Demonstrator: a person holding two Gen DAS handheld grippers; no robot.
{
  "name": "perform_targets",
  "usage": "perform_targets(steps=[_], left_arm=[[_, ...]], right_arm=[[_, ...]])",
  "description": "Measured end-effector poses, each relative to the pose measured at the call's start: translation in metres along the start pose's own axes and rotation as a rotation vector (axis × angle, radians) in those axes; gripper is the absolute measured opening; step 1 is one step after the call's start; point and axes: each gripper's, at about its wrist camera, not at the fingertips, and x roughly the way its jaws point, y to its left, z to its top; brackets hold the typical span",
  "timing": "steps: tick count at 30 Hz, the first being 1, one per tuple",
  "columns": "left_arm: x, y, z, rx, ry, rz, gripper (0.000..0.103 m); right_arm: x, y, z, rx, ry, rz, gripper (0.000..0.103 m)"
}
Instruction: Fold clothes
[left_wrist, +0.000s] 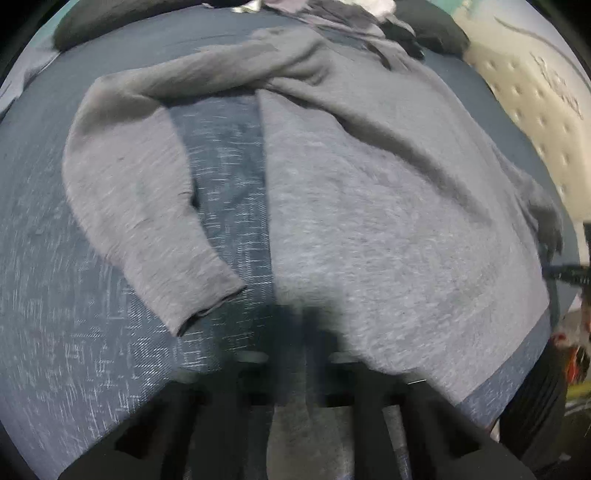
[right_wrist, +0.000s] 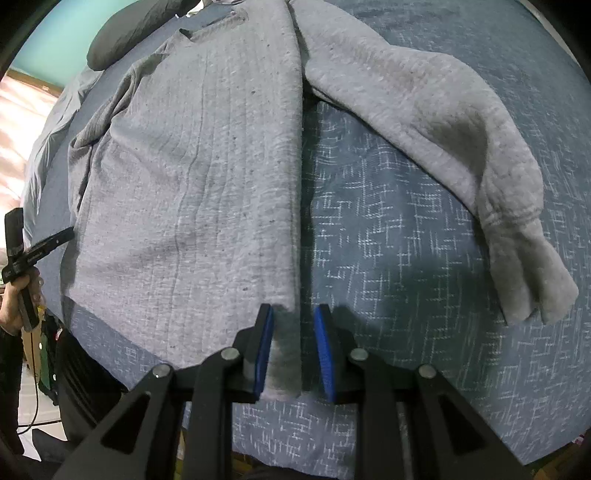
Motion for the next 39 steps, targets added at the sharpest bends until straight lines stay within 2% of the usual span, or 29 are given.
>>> perform_targets(steps=[4, 10, 15, 18, 21, 22, 23, 24, 25, 28, 34, 39], left_arm=[[-0.006, 0.005, -0.004, -0.004, -0.023, -0.001, 0.002], [-0.019, 0.038, -0.015, -0.084, -0.049, -0.021, 0.002], [-0.006, 0.058, -0.015, -0.173, -0.025, -0.037, 0.002], [-0.001, 0.056, -0.015, -0.167, 0.002, -0.035, 0.003], [-0.008, 0.053, -0.013, -0.175, -0.011, -0.006, 0.006], [-0.012, 0.053, -0.014, -0.183, -0.018, -0.008, 0.006], [-0.017, 0.053, -0.014, -0.189, -0.025, -0.019, 0.006], [-0.022, 0.053, -0.015, -0.196, -0.031, -0.030, 0.006], [-0.026, 0.051, -0.016, -0.194, -0.035, -0.037, 0.007], [-0.034, 0.040, -0.018, -0.158, -0.043, -0.079, 0.012], [-0.008, 0.022, -0.012, -0.113, -0.003, -0.054, 0.024], [0.012, 0.016, -0.015, -0.064, 0.044, -0.030, 0.021]], right_arm=[[0.002, 0.003, -0.001, 0.009, -0.004, 0.001, 0.023], [0.000, 0.000, 0.000, 0.010, -0.006, 0.003, 0.023], [-0.004, -0.003, 0.000, 0.014, -0.013, 0.007, 0.023], [-0.005, -0.004, 0.001, 0.026, -0.021, 0.007, 0.023], [-0.008, -0.009, 0.003, 0.042, -0.027, 0.016, 0.023], [-0.008, -0.011, 0.004, 0.049, -0.029, 0.024, 0.027], [-0.008, -0.012, 0.004, 0.057, -0.026, 0.030, 0.046], [-0.007, -0.014, 0.004, 0.066, -0.015, 0.034, 0.056], [-0.005, -0.014, 0.004, 0.071, -0.008, 0.039, 0.062], [0.000, -0.007, 0.003, 0.069, -0.003, 0.054, 0.062], [0.000, -0.004, 0.002, 0.073, -0.005, 0.035, 0.062], [0.001, 0.001, 0.002, 0.047, -0.005, 0.017, 0.062]])
